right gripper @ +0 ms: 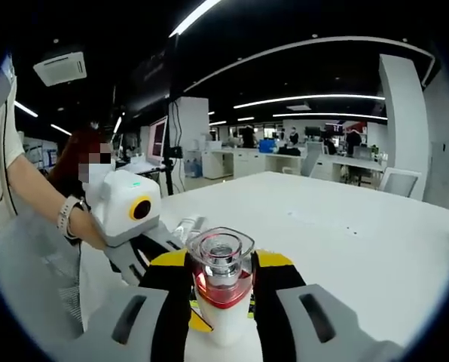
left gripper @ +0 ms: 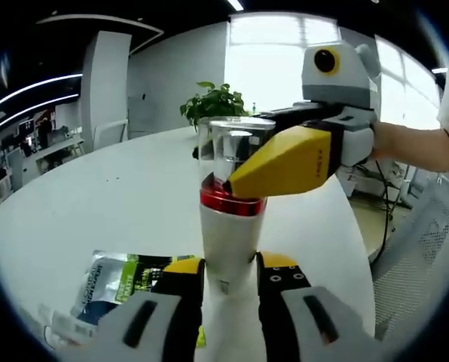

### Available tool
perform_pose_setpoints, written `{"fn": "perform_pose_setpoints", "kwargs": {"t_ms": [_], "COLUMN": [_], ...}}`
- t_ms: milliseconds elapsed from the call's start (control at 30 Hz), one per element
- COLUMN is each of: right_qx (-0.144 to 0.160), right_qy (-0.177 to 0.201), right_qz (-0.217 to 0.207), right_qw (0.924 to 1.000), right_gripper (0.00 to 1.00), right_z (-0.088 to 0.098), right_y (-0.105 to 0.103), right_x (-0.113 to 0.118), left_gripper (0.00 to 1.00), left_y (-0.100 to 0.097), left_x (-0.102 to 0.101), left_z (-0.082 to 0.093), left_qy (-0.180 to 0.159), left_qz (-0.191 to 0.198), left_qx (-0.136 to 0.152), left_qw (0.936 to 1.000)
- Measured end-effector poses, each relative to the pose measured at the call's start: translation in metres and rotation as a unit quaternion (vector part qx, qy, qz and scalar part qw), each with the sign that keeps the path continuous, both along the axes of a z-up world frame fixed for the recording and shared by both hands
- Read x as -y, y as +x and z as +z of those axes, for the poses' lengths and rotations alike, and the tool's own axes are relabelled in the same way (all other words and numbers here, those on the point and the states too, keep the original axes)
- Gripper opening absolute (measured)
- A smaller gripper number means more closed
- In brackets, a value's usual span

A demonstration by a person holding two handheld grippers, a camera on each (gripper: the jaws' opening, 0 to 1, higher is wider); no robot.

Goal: Arrange the skincare products in the storage area until every visible bottle or jar stands upright without overlapping.

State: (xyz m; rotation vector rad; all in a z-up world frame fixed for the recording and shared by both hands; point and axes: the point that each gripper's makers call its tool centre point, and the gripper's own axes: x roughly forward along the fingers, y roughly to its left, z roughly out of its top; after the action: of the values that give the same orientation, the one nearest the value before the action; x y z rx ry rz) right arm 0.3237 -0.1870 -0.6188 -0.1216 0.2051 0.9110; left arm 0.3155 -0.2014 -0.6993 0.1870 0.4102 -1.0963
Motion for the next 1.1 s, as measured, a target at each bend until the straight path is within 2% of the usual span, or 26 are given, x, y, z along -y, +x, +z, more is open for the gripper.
{"fn": "perform_pose_setpoints", "kwargs": {"t_ms": [233, 400, 467, 667, 833, 1100], "right_qx": [-0.008, -0.013, -0.01, -0.013, -0.03, -0.025], "right_qy": [-0.013, -0.021, -0.031, -0.037, -0.054, -0.086], "right_qz": [0.005, -0.002, -0.007, -0.004, 0.002, 0.008], "right_qw": [0.9999, 0.9997, 0.9995, 0.9992, 0.9981, 0.996], "right_gripper": [0.4, 0.49, 0.55, 0.6, 0.73, 0.84], "right_z": [-0.006, -0.009, -0.01, -0.01, -0.014, -0.015], "right_y": [-0.006, -0.012, -0.012, -0.021, -0.03, -0.043], "right_x": [-0.002, 0.0, 0.003, 0.002, -0.001, -0.005], "left_gripper": [0.23, 0.28, 0.29, 0.34, 0.43, 0.62], "left_y": [-0.003, -0.005, -0.005, -0.012, -0.024, -0.039], "left_x": [-0.005, -0.013, -0.016, -0.029, -0.039, -0.063], "left_z": [-0.001, 0.007, 0.011, 0.017, 0.024, 0.041], "left_qy": [0.007, 0.006, 0.005, 0.02, 0.022, 0.018], "left_qz": [0.006, 0.015, 0.02, 0.024, 0.027, 0.031], "left_qx": [-0.009, -0.012, -0.008, -0.002, -0.002, 0.001], "left_qw": [0.9999, 0.9998, 0.9998, 0.9995, 0.9994, 0.9994]}}
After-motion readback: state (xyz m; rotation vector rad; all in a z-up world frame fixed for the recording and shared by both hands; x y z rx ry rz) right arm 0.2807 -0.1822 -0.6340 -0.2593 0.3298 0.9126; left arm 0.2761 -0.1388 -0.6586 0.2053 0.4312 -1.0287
